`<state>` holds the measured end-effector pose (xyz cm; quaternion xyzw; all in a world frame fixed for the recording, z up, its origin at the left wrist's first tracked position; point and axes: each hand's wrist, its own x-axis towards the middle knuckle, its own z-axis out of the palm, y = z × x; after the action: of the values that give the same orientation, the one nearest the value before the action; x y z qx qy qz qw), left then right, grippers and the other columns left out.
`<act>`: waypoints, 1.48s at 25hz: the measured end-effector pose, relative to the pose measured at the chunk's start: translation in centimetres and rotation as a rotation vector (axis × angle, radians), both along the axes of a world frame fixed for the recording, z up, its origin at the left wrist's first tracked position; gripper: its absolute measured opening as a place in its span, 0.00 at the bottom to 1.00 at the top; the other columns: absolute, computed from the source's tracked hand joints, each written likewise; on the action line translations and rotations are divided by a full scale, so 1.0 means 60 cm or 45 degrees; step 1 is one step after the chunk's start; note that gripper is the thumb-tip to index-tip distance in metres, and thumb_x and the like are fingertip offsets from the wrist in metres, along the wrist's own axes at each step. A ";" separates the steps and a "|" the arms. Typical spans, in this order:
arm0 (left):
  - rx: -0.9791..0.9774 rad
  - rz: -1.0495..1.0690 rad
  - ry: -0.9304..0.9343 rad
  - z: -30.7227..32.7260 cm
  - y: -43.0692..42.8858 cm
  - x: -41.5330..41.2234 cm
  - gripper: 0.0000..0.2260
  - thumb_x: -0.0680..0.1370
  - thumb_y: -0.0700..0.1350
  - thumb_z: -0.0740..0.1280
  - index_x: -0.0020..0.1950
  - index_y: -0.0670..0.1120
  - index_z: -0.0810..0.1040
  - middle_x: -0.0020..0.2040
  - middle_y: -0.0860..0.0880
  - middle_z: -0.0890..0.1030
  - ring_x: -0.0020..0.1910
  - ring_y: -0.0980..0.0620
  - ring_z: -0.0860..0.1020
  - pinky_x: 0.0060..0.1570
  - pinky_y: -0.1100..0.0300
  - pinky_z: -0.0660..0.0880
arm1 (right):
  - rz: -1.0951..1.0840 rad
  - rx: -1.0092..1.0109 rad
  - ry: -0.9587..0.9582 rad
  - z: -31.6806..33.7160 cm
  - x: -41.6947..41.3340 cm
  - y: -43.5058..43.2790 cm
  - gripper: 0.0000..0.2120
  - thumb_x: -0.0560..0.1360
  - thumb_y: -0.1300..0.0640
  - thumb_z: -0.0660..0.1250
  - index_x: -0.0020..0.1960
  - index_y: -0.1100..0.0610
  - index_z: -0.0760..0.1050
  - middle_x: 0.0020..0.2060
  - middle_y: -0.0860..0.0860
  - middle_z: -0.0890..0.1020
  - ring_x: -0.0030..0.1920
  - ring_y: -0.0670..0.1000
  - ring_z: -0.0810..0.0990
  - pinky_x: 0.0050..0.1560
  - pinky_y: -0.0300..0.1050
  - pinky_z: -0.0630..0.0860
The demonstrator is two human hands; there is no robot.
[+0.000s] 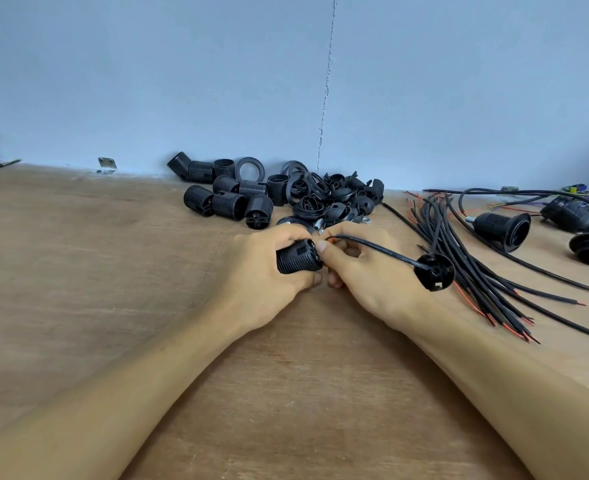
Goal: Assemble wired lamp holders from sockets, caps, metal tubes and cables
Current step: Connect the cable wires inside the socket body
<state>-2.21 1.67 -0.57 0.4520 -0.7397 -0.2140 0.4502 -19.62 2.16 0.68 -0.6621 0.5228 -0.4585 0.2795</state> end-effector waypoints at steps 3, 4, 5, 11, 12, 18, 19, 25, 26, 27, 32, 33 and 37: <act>0.029 -0.003 0.014 -0.001 -0.002 0.003 0.21 0.67 0.44 0.83 0.52 0.62 0.81 0.46 0.63 0.86 0.48 0.66 0.83 0.51 0.69 0.76 | 0.071 0.127 -0.243 0.000 0.000 0.000 0.05 0.79 0.62 0.68 0.49 0.62 0.81 0.29 0.55 0.81 0.31 0.52 0.80 0.36 0.45 0.79; 0.030 0.007 0.013 -0.002 -0.003 0.003 0.20 0.67 0.44 0.82 0.53 0.60 0.81 0.47 0.62 0.86 0.49 0.66 0.82 0.52 0.68 0.76 | 0.076 0.155 -0.290 0.000 0.000 -0.001 0.05 0.79 0.62 0.69 0.48 0.64 0.81 0.30 0.56 0.81 0.32 0.52 0.80 0.36 0.44 0.78; 0.028 0.023 0.015 -0.002 -0.004 0.002 0.20 0.67 0.43 0.82 0.53 0.59 0.81 0.47 0.62 0.86 0.50 0.66 0.82 0.53 0.66 0.77 | 0.080 0.172 -0.322 0.000 -0.001 -0.002 0.06 0.79 0.61 0.69 0.48 0.65 0.81 0.31 0.57 0.81 0.32 0.53 0.80 0.35 0.44 0.78; -0.009 0.047 0.072 -0.002 -0.005 0.005 0.22 0.68 0.41 0.82 0.53 0.60 0.78 0.49 0.60 0.85 0.52 0.62 0.82 0.58 0.53 0.79 | 0.216 0.283 -0.519 0.007 -0.003 -0.003 0.08 0.78 0.60 0.71 0.48 0.67 0.81 0.33 0.53 0.82 0.29 0.49 0.77 0.29 0.39 0.76; -0.008 0.045 0.070 -0.003 -0.005 0.006 0.21 0.68 0.42 0.82 0.53 0.60 0.78 0.49 0.60 0.85 0.52 0.61 0.82 0.58 0.53 0.79 | 0.233 0.294 -0.526 0.008 -0.004 -0.003 0.09 0.78 0.60 0.71 0.49 0.67 0.80 0.34 0.53 0.82 0.29 0.49 0.77 0.29 0.39 0.76; 0.038 0.030 0.033 -0.005 -0.007 0.008 0.21 0.68 0.43 0.81 0.55 0.58 0.77 0.52 0.58 0.84 0.54 0.60 0.82 0.60 0.52 0.78 | 0.287 0.415 -0.535 0.016 -0.010 -0.005 0.07 0.77 0.58 0.71 0.50 0.62 0.81 0.36 0.54 0.82 0.30 0.48 0.77 0.31 0.38 0.75; 0.057 0.020 0.035 -0.006 -0.008 0.008 0.21 0.69 0.43 0.81 0.56 0.57 0.77 0.52 0.57 0.84 0.55 0.59 0.82 0.60 0.51 0.78 | 0.299 0.434 -0.539 0.017 -0.011 -0.005 0.05 0.77 0.60 0.71 0.49 0.62 0.81 0.36 0.54 0.83 0.30 0.48 0.77 0.31 0.38 0.75; 0.129 -0.026 0.046 -0.007 -0.010 0.009 0.22 0.69 0.42 0.81 0.57 0.55 0.78 0.54 0.55 0.84 0.58 0.56 0.82 0.61 0.47 0.78 | 0.338 0.461 -0.505 0.021 -0.016 -0.006 0.03 0.78 0.62 0.69 0.49 0.62 0.80 0.36 0.54 0.81 0.30 0.48 0.76 0.30 0.38 0.74; 0.143 -0.033 0.052 -0.007 -0.011 0.009 0.22 0.69 0.42 0.81 0.57 0.55 0.78 0.54 0.55 0.84 0.58 0.56 0.82 0.62 0.47 0.78 | 0.347 0.467 -0.492 0.021 -0.017 -0.006 0.03 0.78 0.61 0.68 0.49 0.61 0.80 0.36 0.53 0.81 0.30 0.48 0.76 0.30 0.37 0.74; 0.158 -0.044 0.058 -0.006 -0.011 0.010 0.22 0.69 0.42 0.81 0.58 0.55 0.78 0.55 0.55 0.84 0.58 0.56 0.82 0.63 0.47 0.78 | 0.360 0.478 -0.480 0.022 -0.017 -0.007 0.04 0.79 0.60 0.68 0.49 0.61 0.79 0.36 0.53 0.80 0.30 0.47 0.76 0.31 0.37 0.73; 0.259 -0.139 0.113 0.000 -0.011 0.011 0.22 0.68 0.45 0.80 0.58 0.55 0.78 0.56 0.55 0.85 0.59 0.57 0.82 0.66 0.47 0.76 | 0.464 0.576 -0.493 0.027 -0.024 -0.012 0.06 0.80 0.57 0.65 0.48 0.58 0.79 0.36 0.49 0.81 0.31 0.46 0.76 0.31 0.35 0.73; 0.277 -0.154 0.118 0.002 -0.011 0.011 0.22 0.67 0.47 0.78 0.58 0.55 0.78 0.56 0.56 0.85 0.58 0.58 0.82 0.66 0.47 0.76 | 0.479 0.597 -0.510 0.029 -0.026 -0.013 0.06 0.80 0.57 0.65 0.48 0.58 0.79 0.36 0.49 0.82 0.30 0.45 0.76 0.31 0.35 0.73; 0.334 -0.178 0.142 0.003 -0.012 0.013 0.22 0.65 0.47 0.77 0.58 0.54 0.78 0.54 0.56 0.85 0.56 0.58 0.84 0.66 0.46 0.77 | 0.539 0.638 -0.465 0.031 -0.029 -0.011 0.03 0.78 0.61 0.68 0.47 0.57 0.79 0.36 0.48 0.82 0.31 0.44 0.76 0.33 0.34 0.74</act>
<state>-1.42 0.96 -0.40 0.4417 -0.7091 -0.3642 0.4117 -21.38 1.48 2.55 -0.5739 0.4119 -0.3590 0.6100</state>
